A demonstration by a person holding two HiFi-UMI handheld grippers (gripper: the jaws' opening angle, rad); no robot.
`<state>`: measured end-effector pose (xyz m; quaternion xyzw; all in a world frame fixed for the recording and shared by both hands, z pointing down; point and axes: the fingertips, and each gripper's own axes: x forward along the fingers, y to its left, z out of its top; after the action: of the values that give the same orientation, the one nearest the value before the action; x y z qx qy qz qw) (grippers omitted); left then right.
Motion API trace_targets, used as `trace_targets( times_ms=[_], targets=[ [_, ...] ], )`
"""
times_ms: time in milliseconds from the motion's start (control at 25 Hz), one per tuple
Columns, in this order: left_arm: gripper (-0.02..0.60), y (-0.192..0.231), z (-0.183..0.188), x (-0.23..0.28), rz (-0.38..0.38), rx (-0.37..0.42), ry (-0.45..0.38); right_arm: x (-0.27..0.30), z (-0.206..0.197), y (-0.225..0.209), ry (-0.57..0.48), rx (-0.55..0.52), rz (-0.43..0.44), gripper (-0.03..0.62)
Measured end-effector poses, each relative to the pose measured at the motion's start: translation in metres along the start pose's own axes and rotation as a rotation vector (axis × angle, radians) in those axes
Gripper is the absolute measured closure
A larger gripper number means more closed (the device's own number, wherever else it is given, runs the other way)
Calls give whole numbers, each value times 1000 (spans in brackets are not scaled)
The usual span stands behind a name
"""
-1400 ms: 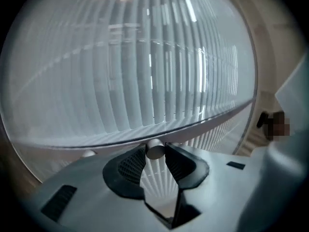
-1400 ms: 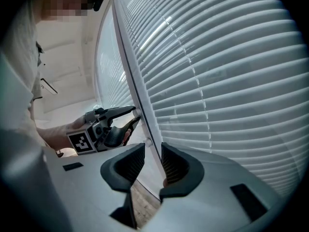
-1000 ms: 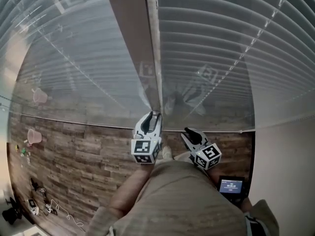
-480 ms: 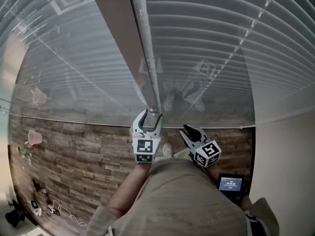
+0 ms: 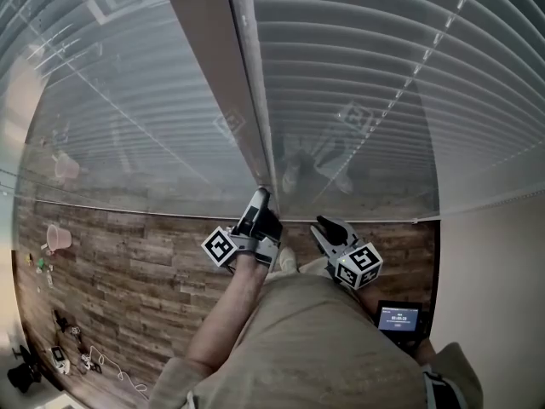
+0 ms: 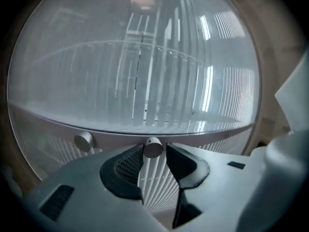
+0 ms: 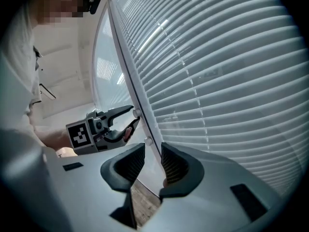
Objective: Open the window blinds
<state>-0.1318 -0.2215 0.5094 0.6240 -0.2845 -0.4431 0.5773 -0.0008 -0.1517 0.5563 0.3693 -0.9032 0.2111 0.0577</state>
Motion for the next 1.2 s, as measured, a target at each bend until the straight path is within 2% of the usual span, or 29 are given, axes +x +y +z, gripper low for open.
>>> trace_targets(
  times_ms=[40, 80, 120, 200, 320, 560, 880, 1040, 1200],
  targets=[
    [433, 1, 1, 0, -21, -38, -17, 0, 0, 0, 0, 0, -1, 484],
    [443, 2, 2, -1, -29, -43, -24, -1, 0, 0, -1, 1, -3, 484],
    [443, 2, 2, -1, -21, -5, -18, -2, 0, 0, -1, 2, -4, 484],
    [445, -1, 0, -1, 45, 159, 26, -4, -1, -1, -2, 3, -7, 484],
    [445, 0, -1, 0, 186, 414, 92, -5, -1, -2, 0, 4, -7, 484],
    [445, 1, -2, 1, 360, 815, 173, -2, 2, 1, 2, -2, 9, 484],
    [445, -3, -7, 0, 493, 1278, 270, 2, -4, 9, 14, -8, 34, 484],
    [445, -4, -10, 2, 530, 1503, 319, 1, -1, 11, 18, -5, 34, 484],
    [445, 0, -13, 1, 603, 1800, 355, 1, 1, 8, 16, -3, 28, 484]
  ],
)
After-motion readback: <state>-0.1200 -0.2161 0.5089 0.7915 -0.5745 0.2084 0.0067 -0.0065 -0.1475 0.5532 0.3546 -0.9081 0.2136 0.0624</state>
